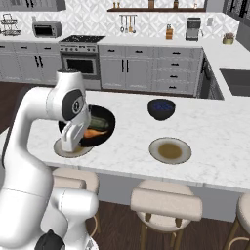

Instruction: Pick the chicken drumstick and cucumber from their plates and place them in the bowl. Then put the bowl in the fridge.

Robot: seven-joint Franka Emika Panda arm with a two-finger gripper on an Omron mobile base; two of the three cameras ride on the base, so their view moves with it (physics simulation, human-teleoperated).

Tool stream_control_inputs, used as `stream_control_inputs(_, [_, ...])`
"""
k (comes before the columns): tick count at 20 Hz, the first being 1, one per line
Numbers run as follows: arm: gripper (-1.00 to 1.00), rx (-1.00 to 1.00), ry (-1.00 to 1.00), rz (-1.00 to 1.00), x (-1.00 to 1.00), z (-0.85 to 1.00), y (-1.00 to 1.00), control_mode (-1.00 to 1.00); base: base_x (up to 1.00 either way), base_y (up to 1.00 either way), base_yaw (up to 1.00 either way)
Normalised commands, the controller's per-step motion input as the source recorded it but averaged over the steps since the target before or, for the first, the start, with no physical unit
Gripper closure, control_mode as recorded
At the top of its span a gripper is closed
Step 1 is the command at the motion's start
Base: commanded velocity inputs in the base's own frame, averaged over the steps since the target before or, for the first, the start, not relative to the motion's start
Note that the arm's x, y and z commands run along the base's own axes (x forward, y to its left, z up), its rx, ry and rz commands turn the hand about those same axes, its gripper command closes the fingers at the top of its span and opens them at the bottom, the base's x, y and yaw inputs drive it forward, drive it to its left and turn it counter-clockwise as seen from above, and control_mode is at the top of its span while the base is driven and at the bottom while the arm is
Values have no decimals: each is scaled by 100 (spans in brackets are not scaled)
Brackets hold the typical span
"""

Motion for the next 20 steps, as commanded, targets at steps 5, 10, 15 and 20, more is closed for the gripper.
stream_control_inputs(5, [100, 1, 0, 0, 0, 6, -1, 100, 0, 0, 0])
stream_control_inputs(10, [100, 0, 0, 0, 0, 0, 0, 100, -83, -1, 0])
stream_control_inputs(15, [100, 0, 0, 0, 0, 0, 0, 100, -80, 65, 25])
stream_control_inputs(20, [100, 0, 0, 0, 0, 0, 0, 100, -14, 100, 52])
